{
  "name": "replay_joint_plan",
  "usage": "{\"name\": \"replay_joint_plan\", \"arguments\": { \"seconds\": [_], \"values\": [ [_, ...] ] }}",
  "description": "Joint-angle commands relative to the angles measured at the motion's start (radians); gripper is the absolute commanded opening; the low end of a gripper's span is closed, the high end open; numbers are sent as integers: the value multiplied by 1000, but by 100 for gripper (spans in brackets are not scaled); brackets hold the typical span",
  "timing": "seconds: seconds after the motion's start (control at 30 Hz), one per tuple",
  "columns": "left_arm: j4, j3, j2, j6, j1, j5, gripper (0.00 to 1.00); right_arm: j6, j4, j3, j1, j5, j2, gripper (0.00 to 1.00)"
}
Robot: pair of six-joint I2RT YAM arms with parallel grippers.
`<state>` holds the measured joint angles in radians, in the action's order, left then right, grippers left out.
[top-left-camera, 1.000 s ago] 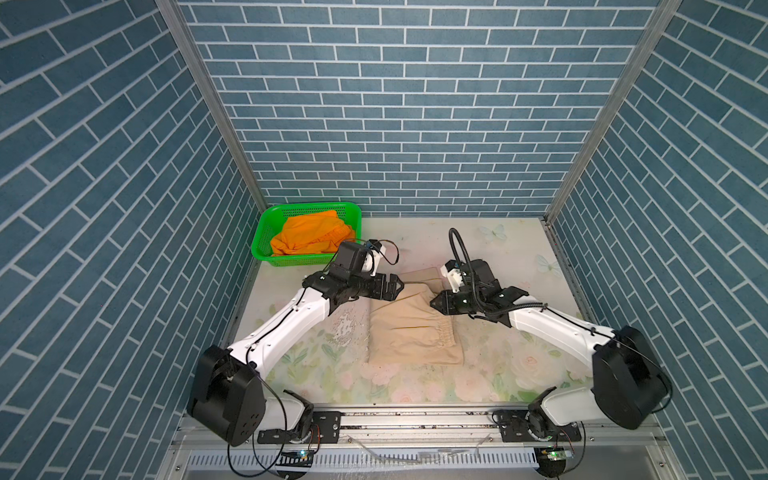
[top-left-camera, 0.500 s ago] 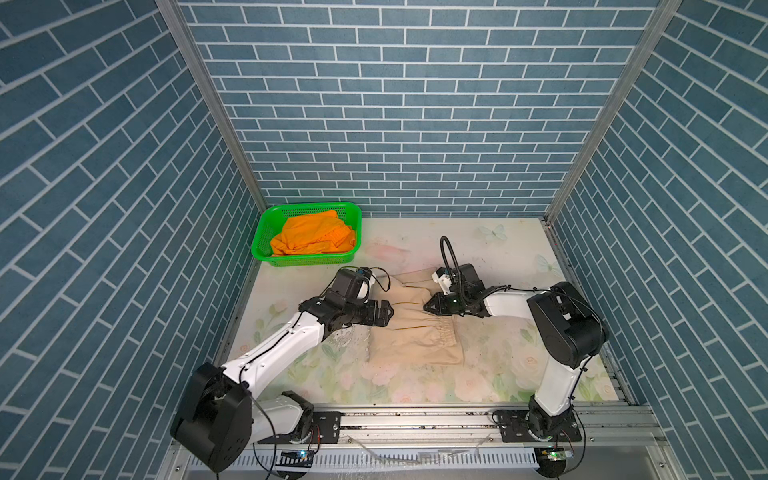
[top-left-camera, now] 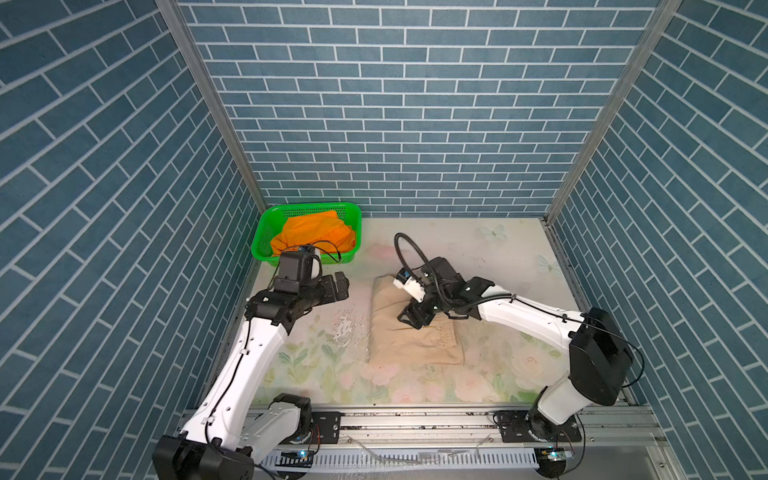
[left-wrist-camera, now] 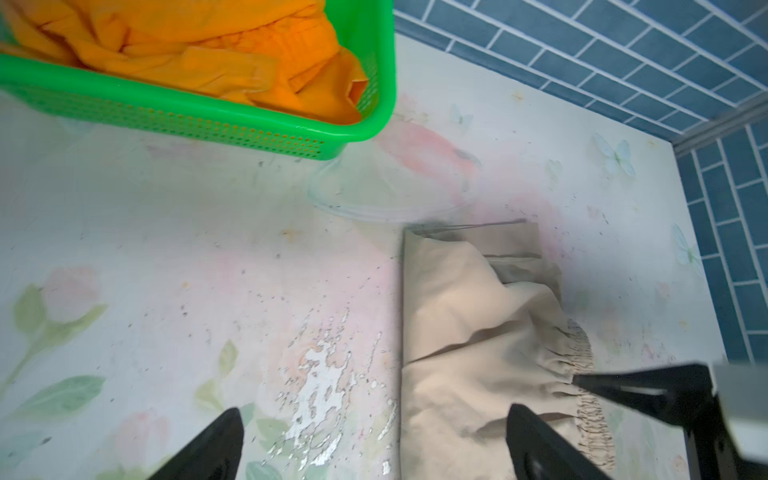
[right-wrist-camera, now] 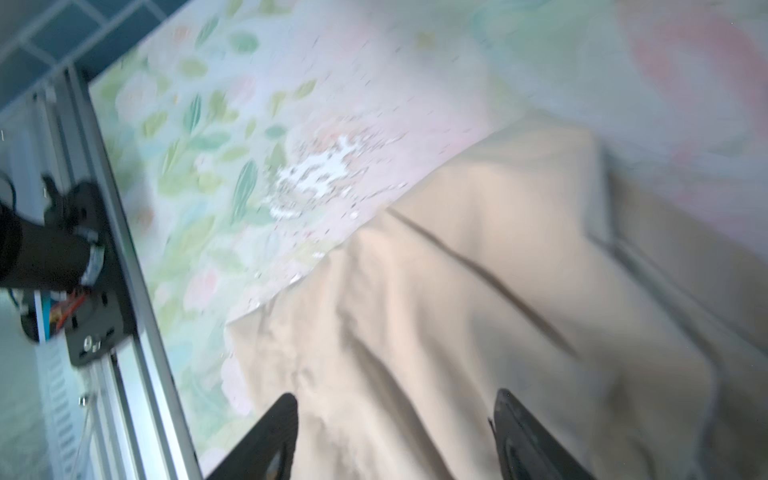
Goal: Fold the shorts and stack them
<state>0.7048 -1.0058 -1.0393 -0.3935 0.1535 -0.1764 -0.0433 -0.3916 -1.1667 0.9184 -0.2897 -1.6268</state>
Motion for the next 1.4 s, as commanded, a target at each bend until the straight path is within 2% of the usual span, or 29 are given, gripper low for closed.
{"name": "replay_joint_plan", "arguments": {
  "seconds": [0.0,0.23,0.33,0.43,0.6,0.77,0.93,1.07,1.2,1.37],
  "values": [
    [84,-28,8,34,-49,-41,100,-141,-168,-21,70,91,-54,76],
    [81,-35,35,73,-73,-73,100,-197,-213,-55,225,274,-160,79],
    [78,-40,29,77,-75,-111,100,-209,-220,-69,262,301,-195,79],
    [85,-41,28,79,-75,-121,100,-216,-201,-90,282,320,-231,80],
    [122,-37,70,102,-77,-78,100,-187,-153,-133,290,468,-305,80],
    [150,-37,101,120,-80,-44,100,-133,-116,-150,284,544,-327,80],
    [153,-29,86,127,-81,-46,100,-44,-128,-193,240,579,-382,79],
    [138,-11,73,122,-81,-51,100,78,-144,-253,169,639,-424,78],
    [128,1,45,120,-83,-59,100,200,-164,-325,49,649,-458,78],
    [122,7,14,117,-83,-76,100,284,-197,-459,-127,636,-525,78]
  ]
}}
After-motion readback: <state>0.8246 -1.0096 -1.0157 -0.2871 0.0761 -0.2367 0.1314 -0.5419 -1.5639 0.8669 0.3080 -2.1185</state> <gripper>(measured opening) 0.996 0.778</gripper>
